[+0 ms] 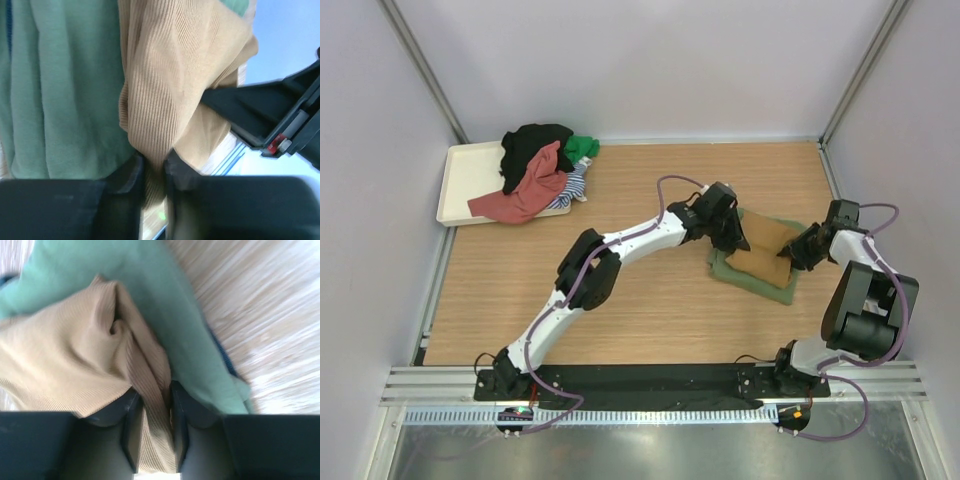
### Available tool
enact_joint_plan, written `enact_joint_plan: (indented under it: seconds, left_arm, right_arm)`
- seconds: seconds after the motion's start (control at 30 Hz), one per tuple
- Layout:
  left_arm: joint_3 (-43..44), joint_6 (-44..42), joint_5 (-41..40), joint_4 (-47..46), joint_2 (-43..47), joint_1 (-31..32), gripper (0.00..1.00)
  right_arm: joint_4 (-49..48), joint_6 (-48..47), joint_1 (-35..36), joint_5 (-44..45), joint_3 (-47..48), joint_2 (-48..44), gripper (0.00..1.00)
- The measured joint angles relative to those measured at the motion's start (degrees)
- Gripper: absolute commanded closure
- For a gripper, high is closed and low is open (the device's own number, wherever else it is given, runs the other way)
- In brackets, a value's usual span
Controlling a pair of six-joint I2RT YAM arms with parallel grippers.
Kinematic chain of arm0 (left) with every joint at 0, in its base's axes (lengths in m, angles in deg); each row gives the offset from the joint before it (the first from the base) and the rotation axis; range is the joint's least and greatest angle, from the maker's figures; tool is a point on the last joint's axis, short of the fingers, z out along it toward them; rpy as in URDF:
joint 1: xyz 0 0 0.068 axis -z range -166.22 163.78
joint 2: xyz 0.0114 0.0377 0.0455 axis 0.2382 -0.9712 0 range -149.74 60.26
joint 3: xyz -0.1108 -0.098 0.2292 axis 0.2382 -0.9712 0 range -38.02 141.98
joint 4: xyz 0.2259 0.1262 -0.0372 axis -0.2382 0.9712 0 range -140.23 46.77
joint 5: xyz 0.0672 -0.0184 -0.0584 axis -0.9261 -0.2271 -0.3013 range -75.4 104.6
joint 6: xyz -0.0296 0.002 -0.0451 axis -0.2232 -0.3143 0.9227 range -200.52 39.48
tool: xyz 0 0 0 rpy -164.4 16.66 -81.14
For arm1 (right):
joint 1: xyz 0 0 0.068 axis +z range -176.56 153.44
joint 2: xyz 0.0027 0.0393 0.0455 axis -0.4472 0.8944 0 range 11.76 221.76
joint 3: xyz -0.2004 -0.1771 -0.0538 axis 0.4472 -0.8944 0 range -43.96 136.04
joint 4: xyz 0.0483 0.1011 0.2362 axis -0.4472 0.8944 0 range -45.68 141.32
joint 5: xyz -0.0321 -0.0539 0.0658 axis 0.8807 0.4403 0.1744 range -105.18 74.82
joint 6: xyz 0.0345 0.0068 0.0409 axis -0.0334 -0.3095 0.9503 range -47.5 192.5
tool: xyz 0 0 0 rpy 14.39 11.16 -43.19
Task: Fold and stack the tank tops
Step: Neatly place the folded tank top to the corner
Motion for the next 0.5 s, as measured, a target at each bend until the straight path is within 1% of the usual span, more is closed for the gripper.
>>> enact_joint_plan:
  seconds: [0.03, 0.07, 0.1, 0.13, 0.2, 0.3, 0.37, 0.5]
  left_arm:
    - [-0.24, -0.24, -0.02, 0.00, 0.00, 0.13, 0.70]
    - [-0.37, -0.24, -0.22, 0.15, 0.00, 0.28, 0.66]
    - [-0.37, -0.42, -0.24, 0.26, 0.00, 0.39, 0.63]
    - [-0.37, -0.76, -0.50, 0.52, 0.00, 0.42, 0.61]
    - [-0.37, -1.68, -1.20, 1.33, 0.09, 0.39, 0.53]
    - [-0.22, -3.39, -2.80, 3.54, 0.44, 0.17, 0.46]
    - [0.79, -4.76, -3.85, 5.70, 0.57, -0.04, 0.42]
    - [1.86, -7.76, -5.57, 9.05, 2.93, -0.22, 0.38]
  right_arm:
    - [-0.15, 0.20, -0.44, 0.28, -0.15, 0.04, 0.57]
    - [-0.46, 0.48, -0.85, 0.94, -0.15, 0.22, 0.48]
    - [-0.72, 0.48, -0.98, 1.42, -0.15, 0.28, 0.47]
    - [-0.92, 0.57, -1.11, 2.08, -0.17, 0.31, 0.41]
    - [-1.09, 0.74, -1.16, 3.43, -0.20, 0.02, 0.38]
    - [-0.79, 0.90, -1.18, 5.92, -0.76, -3.32, 0.30]
    - [0.11, 0.87, -1.22, 7.78, -0.81, -7.69, 0.27]
    - [0.79, 0.13, -1.36, 10.36, -0.02, -17.90, 0.25]
